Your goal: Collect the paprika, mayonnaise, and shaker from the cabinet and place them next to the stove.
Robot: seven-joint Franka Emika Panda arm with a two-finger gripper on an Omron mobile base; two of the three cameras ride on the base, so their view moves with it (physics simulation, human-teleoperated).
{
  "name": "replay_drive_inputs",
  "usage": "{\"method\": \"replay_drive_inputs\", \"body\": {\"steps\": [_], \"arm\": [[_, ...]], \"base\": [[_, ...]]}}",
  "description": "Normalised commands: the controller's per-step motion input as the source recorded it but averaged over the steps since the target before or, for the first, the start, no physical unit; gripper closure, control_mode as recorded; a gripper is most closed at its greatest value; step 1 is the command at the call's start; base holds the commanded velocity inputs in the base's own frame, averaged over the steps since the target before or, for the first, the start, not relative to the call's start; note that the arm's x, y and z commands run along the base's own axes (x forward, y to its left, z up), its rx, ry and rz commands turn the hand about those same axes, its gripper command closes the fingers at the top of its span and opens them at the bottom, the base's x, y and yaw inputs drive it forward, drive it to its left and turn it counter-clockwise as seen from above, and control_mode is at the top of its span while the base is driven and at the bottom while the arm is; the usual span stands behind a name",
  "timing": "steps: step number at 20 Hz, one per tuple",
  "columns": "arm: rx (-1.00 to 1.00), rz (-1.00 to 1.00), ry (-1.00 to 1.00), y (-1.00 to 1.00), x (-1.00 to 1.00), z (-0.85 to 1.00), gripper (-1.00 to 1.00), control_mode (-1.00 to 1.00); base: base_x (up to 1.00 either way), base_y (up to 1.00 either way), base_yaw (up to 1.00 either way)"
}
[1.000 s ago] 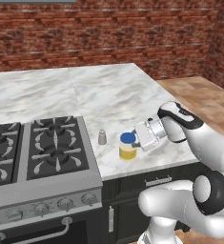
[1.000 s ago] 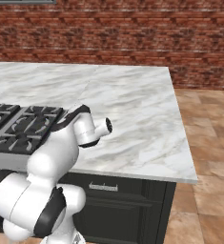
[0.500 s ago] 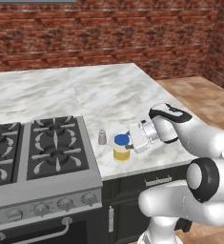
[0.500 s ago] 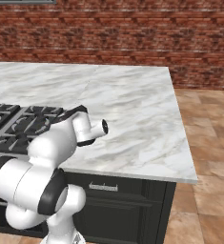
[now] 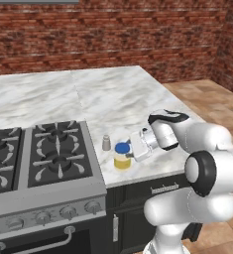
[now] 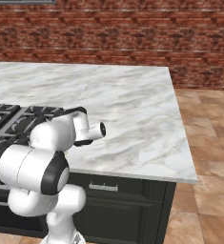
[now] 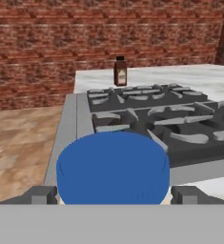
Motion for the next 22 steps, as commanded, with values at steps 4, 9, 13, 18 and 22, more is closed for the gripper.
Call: {"method": "replay_drive_inputs", "body": {"steps": [4,9,13,18,22], "arm": [[0.0,0.0,0.0,0.02,0.18,-0.17,1.0,-1.0],[0.0,0.0,0.0,0.04,0.19,-0.16,1.0,-1.0],[0.0,0.0,0.0,0.07,0.14,-0.16,1.0,-1.0],[0.0,0.0,0.0,0.15,0.14,-0.19,1.0,-1.0],[0.0,0.0,0.0,0.22,0.19,-0.24,1.0,-1.0]], "base": [[0.0,0.0,0.0],[0.0,0.0,0.0],[0.0,0.0,0.0],[0.0,0.0,0.0],[0.0,0.0,0.0]]}}
